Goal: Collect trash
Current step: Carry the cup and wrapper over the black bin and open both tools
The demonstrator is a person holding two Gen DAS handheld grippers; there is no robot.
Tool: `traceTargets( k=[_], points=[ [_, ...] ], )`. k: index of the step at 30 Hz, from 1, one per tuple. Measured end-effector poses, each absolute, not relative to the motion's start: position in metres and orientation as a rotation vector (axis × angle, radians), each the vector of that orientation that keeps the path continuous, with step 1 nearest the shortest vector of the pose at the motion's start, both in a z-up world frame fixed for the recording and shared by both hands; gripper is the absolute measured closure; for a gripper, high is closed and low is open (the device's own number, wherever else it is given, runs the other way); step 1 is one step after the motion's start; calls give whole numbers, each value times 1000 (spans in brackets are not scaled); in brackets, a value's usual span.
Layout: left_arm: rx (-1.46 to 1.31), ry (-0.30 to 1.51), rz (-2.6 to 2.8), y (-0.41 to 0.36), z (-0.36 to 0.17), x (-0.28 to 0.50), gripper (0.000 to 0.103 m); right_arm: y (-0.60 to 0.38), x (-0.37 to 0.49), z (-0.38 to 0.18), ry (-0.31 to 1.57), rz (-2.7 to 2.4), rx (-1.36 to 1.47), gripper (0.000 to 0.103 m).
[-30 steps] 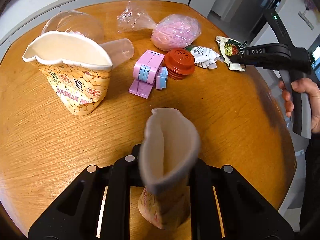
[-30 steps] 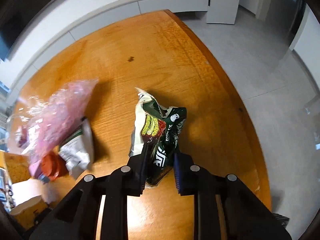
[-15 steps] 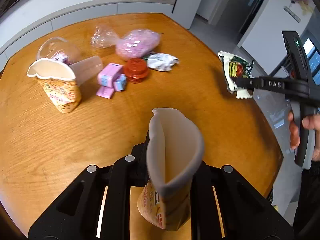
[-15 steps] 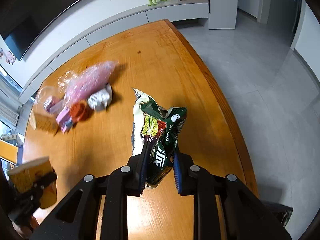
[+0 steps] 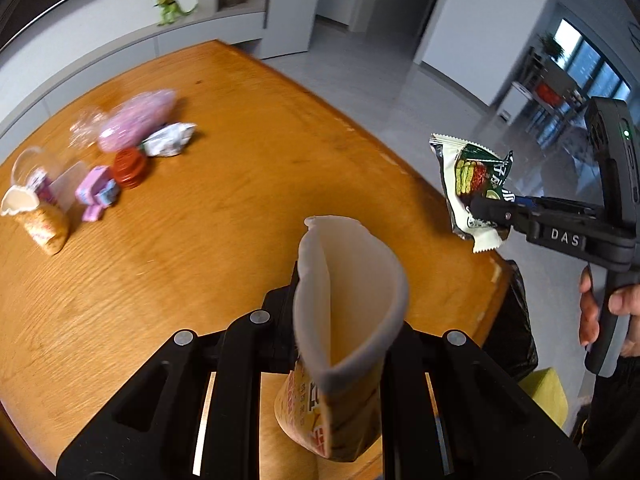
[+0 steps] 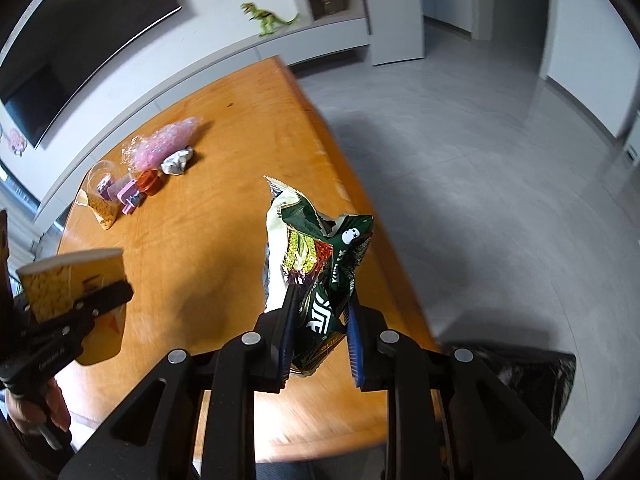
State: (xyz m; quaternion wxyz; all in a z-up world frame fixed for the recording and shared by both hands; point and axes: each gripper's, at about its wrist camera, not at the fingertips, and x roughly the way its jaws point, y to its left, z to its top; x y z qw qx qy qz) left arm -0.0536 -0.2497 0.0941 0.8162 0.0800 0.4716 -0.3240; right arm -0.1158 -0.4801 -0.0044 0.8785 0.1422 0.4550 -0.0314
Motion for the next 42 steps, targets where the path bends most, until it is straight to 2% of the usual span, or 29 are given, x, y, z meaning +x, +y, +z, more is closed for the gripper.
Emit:
traceTargets(
  k=[17, 29, 30, 31, 32, 33, 34, 35, 36, 42],
  points=[
    [451, 975, -1019, -433, 83, -166, 89, -586, -311, -32, 878, -342, 440, 79],
    [683, 1053, -1170, -553, 9, -231, 89, -652, -406, -108, 974, -546, 627, 79],
    [696, 1058, -1170, -559, 4, -231, 89, -655, -409, -114, 989, -558, 638, 75],
    [703, 1058, -1167, -563, 2, -230, 89, -658, -409, -119, 1013, -564, 645, 57],
    [714, 1056, -1168, -568, -1, -231, 89, -660, -409, -125, 1046, -577, 647, 43],
    [740, 1059, -1169, -575, -4, -231, 81, -663, -413, -128, 1052, -597, 648, 25],
    [764, 1062, -1156, -581, -6, -231, 39, -663, -413, -127, 1046, -619, 646, 23],
    [784, 1050, -1118, -586, -8, -228, 10, -665, -415, -128, 1043, -624, 648, 23],
    [769, 1014, -1112, -586, -5, -241, 6, -665, -416, -128, 1043, -621, 656, 23],
    [735, 1004, -1112, -584, -5, -229, 6, -661, -415, -122, 1022, -616, 660, 23]
  ],
)
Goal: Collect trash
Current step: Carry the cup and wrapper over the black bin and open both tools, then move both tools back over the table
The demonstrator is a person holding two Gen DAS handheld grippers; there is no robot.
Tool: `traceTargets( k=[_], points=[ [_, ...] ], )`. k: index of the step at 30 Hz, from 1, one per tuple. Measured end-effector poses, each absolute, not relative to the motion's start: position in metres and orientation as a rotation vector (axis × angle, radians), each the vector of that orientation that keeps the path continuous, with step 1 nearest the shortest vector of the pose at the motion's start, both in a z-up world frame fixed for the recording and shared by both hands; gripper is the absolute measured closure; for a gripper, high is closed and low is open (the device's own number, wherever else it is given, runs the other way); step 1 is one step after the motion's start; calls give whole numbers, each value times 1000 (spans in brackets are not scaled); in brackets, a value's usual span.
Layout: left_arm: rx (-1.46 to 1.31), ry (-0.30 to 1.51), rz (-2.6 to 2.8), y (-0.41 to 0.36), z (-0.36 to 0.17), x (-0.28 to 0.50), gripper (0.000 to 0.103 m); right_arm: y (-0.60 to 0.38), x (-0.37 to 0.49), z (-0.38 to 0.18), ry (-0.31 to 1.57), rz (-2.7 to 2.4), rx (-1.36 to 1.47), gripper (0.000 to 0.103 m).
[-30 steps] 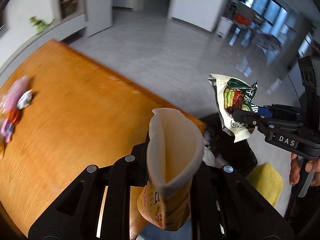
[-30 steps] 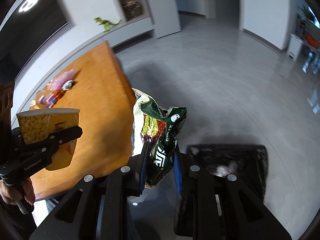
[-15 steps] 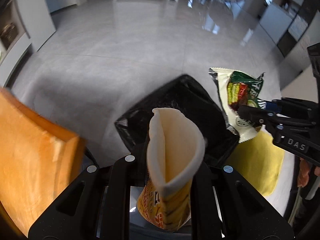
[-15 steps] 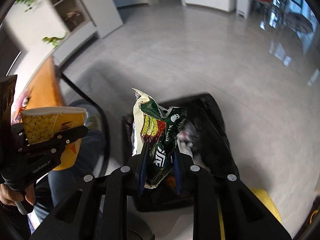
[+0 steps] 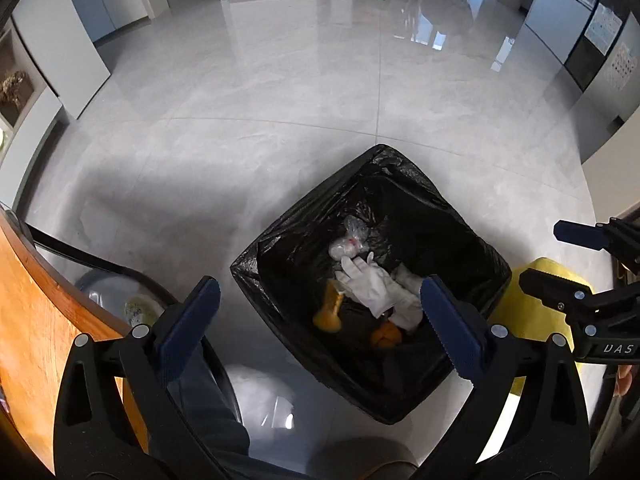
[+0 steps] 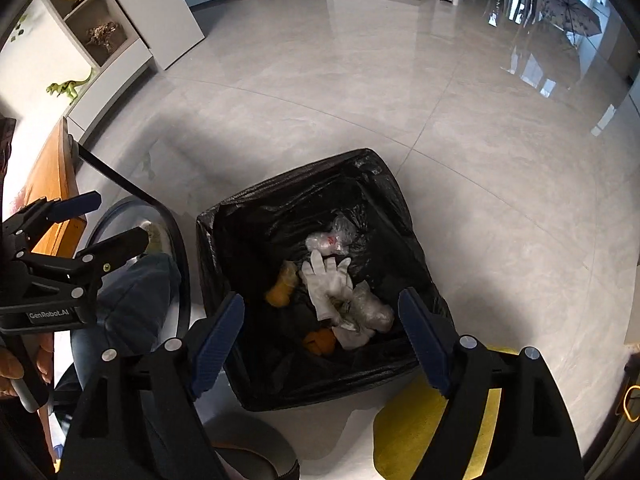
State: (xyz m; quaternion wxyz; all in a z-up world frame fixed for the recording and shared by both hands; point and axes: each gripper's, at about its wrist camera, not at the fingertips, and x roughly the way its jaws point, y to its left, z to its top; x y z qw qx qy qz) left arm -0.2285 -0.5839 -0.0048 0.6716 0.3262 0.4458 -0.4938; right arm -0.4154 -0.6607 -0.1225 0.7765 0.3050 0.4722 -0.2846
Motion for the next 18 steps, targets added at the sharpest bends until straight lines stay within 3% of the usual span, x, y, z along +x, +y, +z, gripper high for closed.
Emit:
traceTargets(
  k=[18],
  points=[
    [581, 981, -1010, -509, 32, -178, 6, -619, -338, -69, 995, -491, 525, 22]
  ],
)
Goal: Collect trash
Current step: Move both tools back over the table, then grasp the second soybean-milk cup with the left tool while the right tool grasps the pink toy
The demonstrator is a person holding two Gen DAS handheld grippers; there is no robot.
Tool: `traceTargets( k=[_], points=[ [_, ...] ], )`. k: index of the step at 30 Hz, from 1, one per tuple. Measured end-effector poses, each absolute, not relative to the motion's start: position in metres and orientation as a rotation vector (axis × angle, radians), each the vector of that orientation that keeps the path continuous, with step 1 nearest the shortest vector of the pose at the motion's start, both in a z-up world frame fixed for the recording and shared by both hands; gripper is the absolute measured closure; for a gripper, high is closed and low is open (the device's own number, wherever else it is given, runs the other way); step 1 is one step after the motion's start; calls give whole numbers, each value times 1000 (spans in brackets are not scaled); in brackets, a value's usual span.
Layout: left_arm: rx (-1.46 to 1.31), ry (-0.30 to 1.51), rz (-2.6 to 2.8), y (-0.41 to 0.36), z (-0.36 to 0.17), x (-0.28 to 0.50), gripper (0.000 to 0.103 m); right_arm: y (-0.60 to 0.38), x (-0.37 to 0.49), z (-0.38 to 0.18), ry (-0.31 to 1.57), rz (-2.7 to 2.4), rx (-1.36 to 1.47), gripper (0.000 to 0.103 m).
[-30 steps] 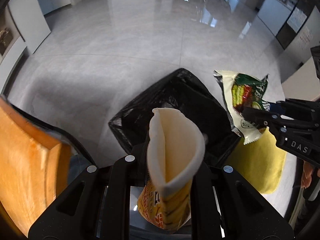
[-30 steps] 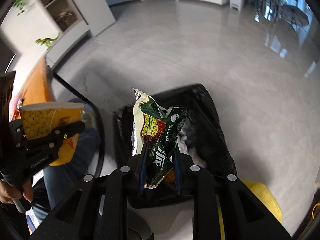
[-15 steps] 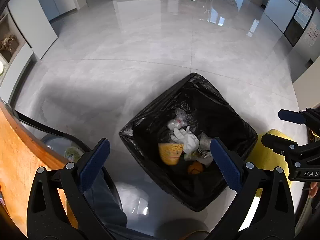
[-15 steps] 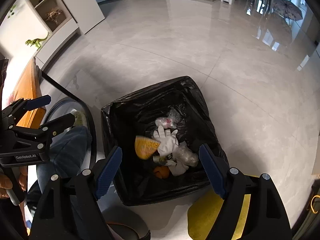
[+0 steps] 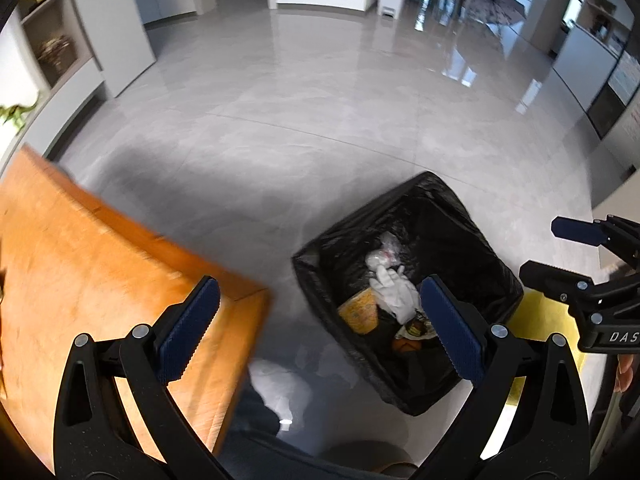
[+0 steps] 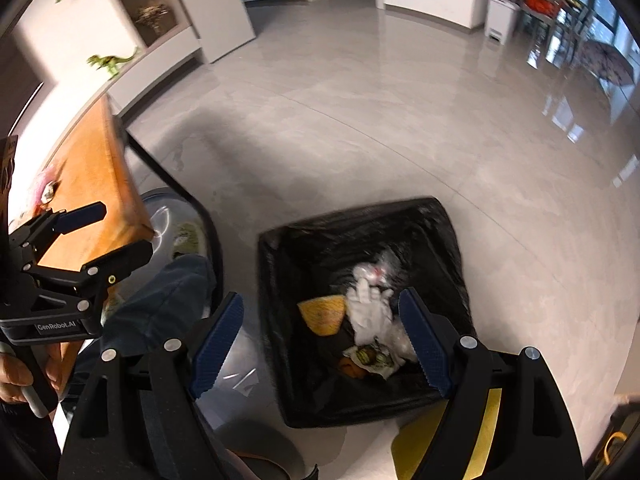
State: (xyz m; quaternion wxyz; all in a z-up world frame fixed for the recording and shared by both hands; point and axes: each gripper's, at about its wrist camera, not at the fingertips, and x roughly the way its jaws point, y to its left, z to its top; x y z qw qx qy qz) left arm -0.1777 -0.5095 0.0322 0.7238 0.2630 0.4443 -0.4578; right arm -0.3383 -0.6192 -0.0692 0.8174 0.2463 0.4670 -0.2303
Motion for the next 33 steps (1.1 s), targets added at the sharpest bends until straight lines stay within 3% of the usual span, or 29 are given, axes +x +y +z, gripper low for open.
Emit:
traceTargets(
  k=[14, 26, 33],
  points=[
    [369, 964, -734, -362, 65, -82, 6, -514, -199, -22, 1009, -215, 312, 22],
    [-12, 1000, -153, -154, 83, 40, 6, -425, -108, -17, 1054, -18, 171, 22],
    [-157, 1002, -23, -85, 86, 97, 6, -387, -64, -18, 1077, 53, 132, 22]
  ],
)
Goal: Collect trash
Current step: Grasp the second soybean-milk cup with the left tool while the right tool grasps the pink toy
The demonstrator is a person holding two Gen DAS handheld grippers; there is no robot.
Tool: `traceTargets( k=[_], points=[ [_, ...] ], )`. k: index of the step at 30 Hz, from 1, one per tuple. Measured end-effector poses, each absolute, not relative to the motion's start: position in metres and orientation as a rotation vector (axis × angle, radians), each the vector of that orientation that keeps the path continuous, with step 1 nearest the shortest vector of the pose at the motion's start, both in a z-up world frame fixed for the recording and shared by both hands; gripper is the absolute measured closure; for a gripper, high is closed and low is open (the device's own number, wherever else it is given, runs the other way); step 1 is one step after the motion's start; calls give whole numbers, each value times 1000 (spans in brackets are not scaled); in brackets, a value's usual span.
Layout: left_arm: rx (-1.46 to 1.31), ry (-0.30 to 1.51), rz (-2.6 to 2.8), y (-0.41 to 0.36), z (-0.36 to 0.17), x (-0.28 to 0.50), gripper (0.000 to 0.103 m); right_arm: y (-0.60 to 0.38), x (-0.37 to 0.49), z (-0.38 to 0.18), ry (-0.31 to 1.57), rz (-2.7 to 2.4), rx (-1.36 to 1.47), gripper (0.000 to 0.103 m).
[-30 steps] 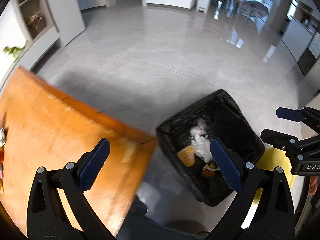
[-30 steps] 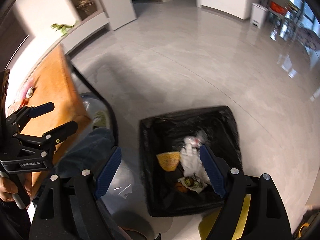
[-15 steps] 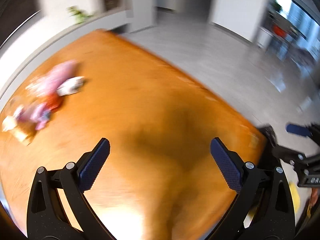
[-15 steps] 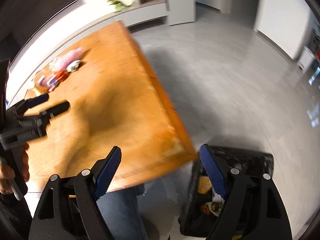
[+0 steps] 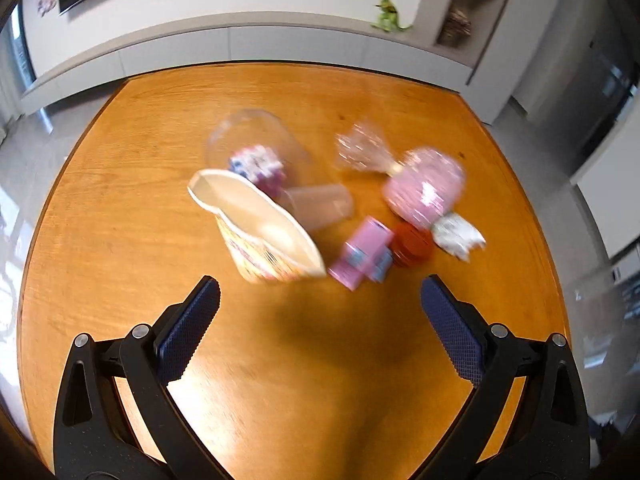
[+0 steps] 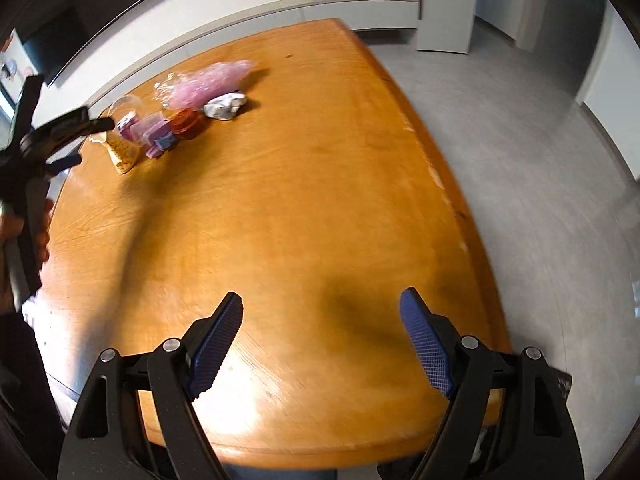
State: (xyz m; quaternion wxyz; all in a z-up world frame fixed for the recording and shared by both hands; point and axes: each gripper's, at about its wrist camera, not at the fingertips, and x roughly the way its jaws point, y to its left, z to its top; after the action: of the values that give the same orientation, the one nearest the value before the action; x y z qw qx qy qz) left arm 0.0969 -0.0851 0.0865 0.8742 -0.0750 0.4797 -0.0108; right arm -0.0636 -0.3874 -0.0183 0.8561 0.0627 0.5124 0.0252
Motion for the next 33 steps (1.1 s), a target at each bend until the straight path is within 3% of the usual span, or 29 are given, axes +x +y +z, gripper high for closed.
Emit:
traceTargets(
  k=[3, 5, 7, 8, 9, 10, 20, 25, 33],
  points=[
    [-195, 1028, -7, -67, 78, 121, 6, -369, -40, -14, 1078, 95, 112, 22],
    [-203, 1044, 10, -55, 70, 129, 15, -353, -21, -11, 1077, 138, 107, 22],
    [-203, 1065, -2, -46, 61, 138, 48, -341, -7, -8, 1077, 174, 105, 22],
    [-215, 1080, -26, -43, 56, 141, 53, -331, 5, -7, 1080, 199, 109, 22],
    [-209, 1087, -39, -41, 52, 143, 67, -322, 14, -7, 1083, 219, 115, 22],
    [-202, 1087, -57, -39, 48, 144, 69, -314, 24, -7, 1086, 243, 125, 22],
    [-178, 1045, -140, 14, 51, 101, 73, -212, 123, -22, 1165, 360, 242, 22],
    [-201, 1043, -138, 38, 52, 82, 73, -192, 159, -45, 1215, 284, 258, 46],
    [-209, 1038, -159, 44, 54, 72, 72, -187, 182, -46, 1186, 155, 238, 48]
  ],
)
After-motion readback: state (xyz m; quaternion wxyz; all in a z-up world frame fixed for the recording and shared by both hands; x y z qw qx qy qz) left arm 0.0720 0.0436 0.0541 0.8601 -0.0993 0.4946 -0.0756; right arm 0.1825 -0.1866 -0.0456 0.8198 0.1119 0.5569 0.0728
